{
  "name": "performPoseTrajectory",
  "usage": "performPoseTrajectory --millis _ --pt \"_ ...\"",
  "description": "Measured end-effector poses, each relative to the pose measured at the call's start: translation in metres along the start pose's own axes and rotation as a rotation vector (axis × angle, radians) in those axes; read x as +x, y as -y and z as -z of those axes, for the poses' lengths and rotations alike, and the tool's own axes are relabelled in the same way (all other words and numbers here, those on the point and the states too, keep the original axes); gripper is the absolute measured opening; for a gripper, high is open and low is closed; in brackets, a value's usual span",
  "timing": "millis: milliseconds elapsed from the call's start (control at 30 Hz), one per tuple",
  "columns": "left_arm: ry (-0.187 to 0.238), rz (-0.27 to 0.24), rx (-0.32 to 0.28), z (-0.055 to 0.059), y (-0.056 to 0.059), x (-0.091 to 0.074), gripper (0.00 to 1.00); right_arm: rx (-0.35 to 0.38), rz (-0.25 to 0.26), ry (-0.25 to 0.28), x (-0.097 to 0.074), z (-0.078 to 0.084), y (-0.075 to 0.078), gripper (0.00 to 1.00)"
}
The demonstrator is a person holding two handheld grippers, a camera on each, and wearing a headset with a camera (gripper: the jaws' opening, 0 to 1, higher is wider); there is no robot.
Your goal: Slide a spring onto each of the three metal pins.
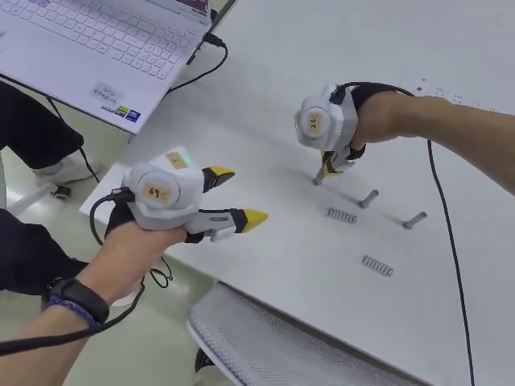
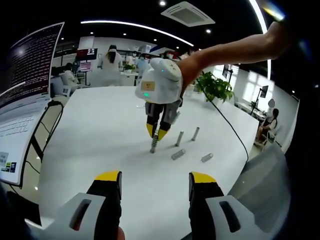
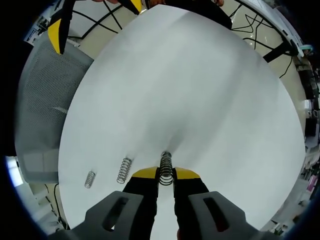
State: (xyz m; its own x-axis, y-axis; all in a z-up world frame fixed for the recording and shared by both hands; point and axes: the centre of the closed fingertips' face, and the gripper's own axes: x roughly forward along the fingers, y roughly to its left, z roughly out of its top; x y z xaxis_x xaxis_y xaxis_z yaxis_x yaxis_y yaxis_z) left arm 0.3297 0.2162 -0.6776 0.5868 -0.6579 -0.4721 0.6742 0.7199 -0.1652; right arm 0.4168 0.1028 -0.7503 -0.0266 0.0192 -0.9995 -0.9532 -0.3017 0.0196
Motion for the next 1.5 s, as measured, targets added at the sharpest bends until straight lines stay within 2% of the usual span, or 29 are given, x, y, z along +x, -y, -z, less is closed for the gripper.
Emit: performPoseTrajectory --millis 333,767,1500 --pt "-0.006 -0.006 -0.006 0.002 -0.001 -0.001 0.49 -0.002 -0.014 -0.009 0.009 0.002 -0.001 0.08" --pt "-0.008 -0.006 -0.006 0.001 0.000 -0.001 0.49 0.004 -0.016 -0.005 0.013 0.004 0.000 0.09" --pt "-0.011 0.000 0.000 0.000 0.002 -0.001 0.49 0.017 -0.020 -0.012 0.009 0.012 -0.007 0.12"
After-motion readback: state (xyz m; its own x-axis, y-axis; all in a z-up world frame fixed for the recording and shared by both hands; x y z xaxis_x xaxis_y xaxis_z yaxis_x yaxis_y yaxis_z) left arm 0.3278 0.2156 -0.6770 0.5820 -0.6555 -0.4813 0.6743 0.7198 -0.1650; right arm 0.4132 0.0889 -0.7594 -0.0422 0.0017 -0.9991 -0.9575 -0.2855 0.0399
